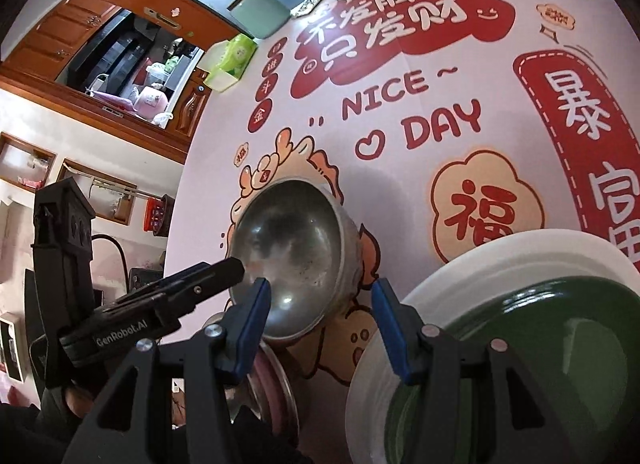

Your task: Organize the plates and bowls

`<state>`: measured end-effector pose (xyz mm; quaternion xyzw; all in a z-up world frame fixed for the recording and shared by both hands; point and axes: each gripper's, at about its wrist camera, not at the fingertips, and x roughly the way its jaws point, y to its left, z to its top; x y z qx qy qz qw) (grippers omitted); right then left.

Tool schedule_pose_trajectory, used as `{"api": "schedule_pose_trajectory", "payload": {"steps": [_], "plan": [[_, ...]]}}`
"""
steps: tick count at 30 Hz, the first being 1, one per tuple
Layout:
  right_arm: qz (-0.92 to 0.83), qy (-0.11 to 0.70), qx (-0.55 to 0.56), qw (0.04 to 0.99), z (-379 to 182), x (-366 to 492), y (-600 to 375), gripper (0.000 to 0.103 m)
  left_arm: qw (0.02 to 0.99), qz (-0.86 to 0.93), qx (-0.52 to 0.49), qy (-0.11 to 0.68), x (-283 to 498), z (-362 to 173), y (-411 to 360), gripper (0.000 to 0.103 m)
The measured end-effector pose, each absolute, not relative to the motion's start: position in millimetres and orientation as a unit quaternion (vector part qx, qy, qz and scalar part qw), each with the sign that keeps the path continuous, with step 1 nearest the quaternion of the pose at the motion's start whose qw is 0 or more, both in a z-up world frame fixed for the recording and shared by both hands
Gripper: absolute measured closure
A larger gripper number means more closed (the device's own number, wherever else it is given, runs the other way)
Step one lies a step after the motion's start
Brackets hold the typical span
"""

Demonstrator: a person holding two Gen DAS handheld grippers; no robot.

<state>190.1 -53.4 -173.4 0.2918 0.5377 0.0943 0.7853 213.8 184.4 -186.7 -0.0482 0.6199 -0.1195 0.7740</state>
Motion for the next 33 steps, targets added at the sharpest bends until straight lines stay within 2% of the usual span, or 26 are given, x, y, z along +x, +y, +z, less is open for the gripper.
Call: {"api": "schedule_pose_trajectory", "payload": {"steps": [5, 9, 14, 16, 21, 33], "plan": [[0.097, 0.546, 0.294, 0.779, -180, 195, -52, 0.061, 0.761, -0.121, -0.048, 0.635, 218, -199, 181, 0.040], [0.098, 0.548, 0.298, 0.775, -183, 197, -52, 0.070, 0.754, -0.124, -0.046, 0.643, 220, -204, 178, 0.057], [0.096, 0.549, 0.305, 0.772, -186, 198, -55, 0.075, 0.750, -0.128, -0.043, 0.647, 223, -207, 175, 0.066], [0.094, 0.550, 0.307, 0.771, -187, 198, -56, 0.077, 0.748, -0.130, -0.040, 0.650, 223, -208, 174, 0.076], [0.092, 0.550, 0.316, 0.767, -189, 197, -61, 0.085, 0.744, -0.135, -0.035, 0.653, 223, -213, 171, 0.087], [0.099, 0.546, 0.322, 0.767, -188, 196, -64, 0.086, 0.741, -0.142, -0.020, 0.656, 222, -214, 166, 0.089]]}}
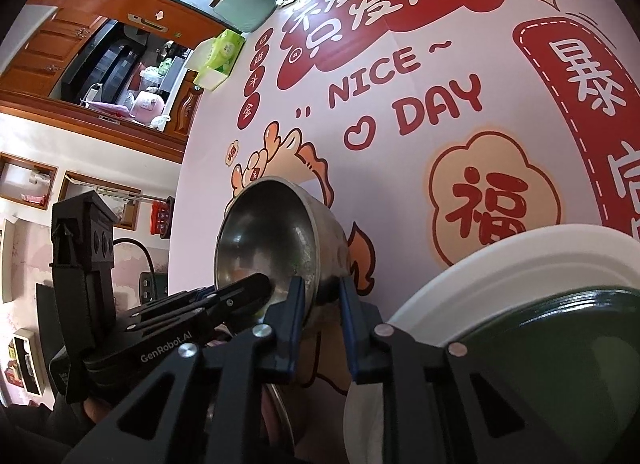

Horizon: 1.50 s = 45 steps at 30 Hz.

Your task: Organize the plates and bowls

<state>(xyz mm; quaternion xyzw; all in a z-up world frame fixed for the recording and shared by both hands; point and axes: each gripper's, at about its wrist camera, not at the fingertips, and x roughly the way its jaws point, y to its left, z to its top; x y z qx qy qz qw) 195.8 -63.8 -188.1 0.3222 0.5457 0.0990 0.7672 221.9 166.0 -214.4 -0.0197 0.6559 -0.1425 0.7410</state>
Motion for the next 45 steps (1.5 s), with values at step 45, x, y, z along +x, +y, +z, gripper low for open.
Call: {"api": "schedule_pose_trajectory", "payload": {"steps": [45], "plan": [[0.172, 0.468, 0.285, 0.819, -118, 122, -35, 0.086, 0.821, -0.128, -0.036, 0.555, 121, -119, 195, 0.087]]}}
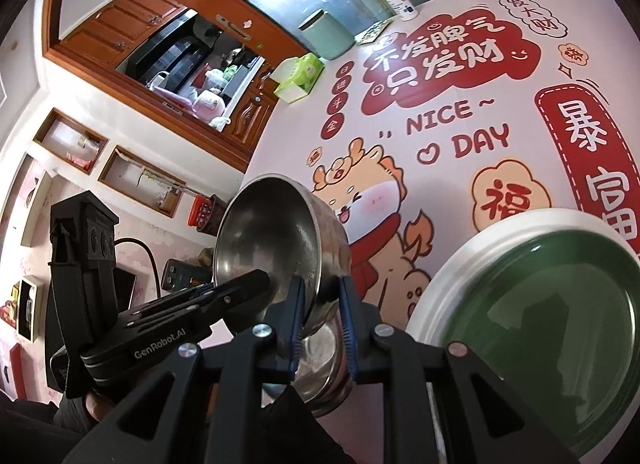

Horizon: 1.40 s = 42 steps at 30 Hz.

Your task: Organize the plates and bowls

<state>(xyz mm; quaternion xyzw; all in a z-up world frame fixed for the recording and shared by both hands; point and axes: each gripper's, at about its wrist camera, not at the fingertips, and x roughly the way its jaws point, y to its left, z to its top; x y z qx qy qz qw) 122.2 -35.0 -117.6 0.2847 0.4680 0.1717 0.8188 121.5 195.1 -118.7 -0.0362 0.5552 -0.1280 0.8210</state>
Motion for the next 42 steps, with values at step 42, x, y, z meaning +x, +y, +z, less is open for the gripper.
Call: {"api": "schedule_pose_trajectory", "payload": {"steps": [42], "plan": [[0.195, 0.555, 0.233, 0.774, -137, 107, 9, 0.070, 0.802, -0.078, -0.069, 0.588, 76, -151, 236, 0.074]]}}
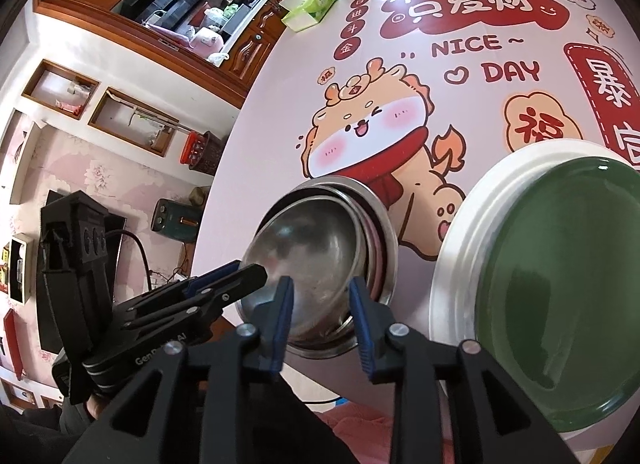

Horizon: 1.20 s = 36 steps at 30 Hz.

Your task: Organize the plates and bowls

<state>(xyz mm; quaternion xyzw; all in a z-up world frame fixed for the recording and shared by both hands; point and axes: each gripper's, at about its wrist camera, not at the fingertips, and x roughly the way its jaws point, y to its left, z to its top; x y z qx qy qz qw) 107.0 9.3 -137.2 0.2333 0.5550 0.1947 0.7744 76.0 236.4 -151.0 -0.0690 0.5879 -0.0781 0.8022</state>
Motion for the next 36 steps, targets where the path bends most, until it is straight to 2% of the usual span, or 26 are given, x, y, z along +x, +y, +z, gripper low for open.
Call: {"api": "schedule_pose_trajectory", "payload": {"steps": [10, 15, 20, 22, 28, 36], "plan": [[0.178, 0.561, 0.250, 0.769, -143, 111, -2, 0.064, 0.806, -0.066, -0.081, 0.583, 77, -150, 248, 0.073], [0.169, 0.566, 0.261, 0.763, -149, 111, -6, 0.054, 0.807, -0.062, -0.093, 0.580, 78, -151, 255, 0.071], [0.160, 0.574, 0.271, 0.756, -154, 112, -9, 0.054, 0.804, -0.056, -0.104, 0.583, 80, -156, 262, 0.069], [0.156, 0.579, 0.277, 0.751, -158, 112, -10, 0.054, 0.802, -0.053, -0.107, 0.585, 82, -158, 264, 0.063], [0.148, 0.588, 0.299, 0.737, -166, 114, -14, 0.054, 0.795, -0.050, -0.119, 0.592, 85, -166, 272, 0.058], [0.141, 0.604, 0.323, 0.714, -178, 122, -16, 0.054, 0.775, -0.054, -0.143, 0.613, 93, -181, 277, 0.057]]}}
